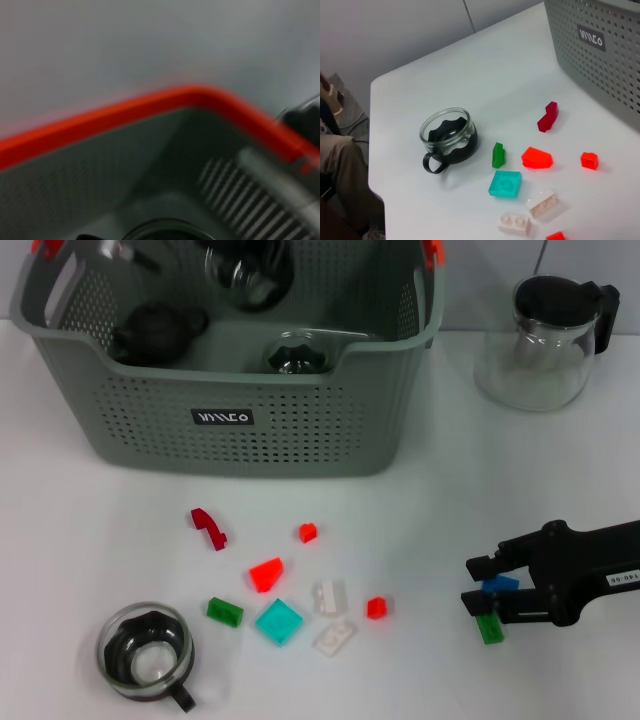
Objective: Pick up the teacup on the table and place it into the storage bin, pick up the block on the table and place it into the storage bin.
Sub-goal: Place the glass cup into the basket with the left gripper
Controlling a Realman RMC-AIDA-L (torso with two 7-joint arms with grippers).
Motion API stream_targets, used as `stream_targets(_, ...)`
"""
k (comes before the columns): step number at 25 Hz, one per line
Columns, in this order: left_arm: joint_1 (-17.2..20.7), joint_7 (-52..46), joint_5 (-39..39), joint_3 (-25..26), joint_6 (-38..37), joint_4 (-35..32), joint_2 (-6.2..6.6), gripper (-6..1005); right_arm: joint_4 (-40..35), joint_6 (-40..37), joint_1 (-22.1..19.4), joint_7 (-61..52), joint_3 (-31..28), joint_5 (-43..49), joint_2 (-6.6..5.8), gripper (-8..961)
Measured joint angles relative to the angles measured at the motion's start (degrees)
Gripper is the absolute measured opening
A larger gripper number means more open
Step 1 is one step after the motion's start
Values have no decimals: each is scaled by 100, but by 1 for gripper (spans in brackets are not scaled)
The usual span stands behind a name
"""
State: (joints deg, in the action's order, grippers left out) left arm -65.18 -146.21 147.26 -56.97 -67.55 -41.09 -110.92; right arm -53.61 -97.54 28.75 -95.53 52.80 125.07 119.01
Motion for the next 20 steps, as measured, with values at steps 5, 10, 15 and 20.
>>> stream_targets(5,-196,-46,976,-61,707,564,-320,43,4,8,14,2,4,0,6,462)
stream_targets(10,-218,-10,1323,-92,1077,957,-420,42,50,8,11,7,-12,0,7,462)
stream_targets(15,-215,-22,1381,-104,1109,1007,-434,43,83,6,42,13,-15,0,1,462)
stream_targets(20,-178,-52,1316,59,1114,841,-472,120,83,-20,48,15,-21,0,-6,462)
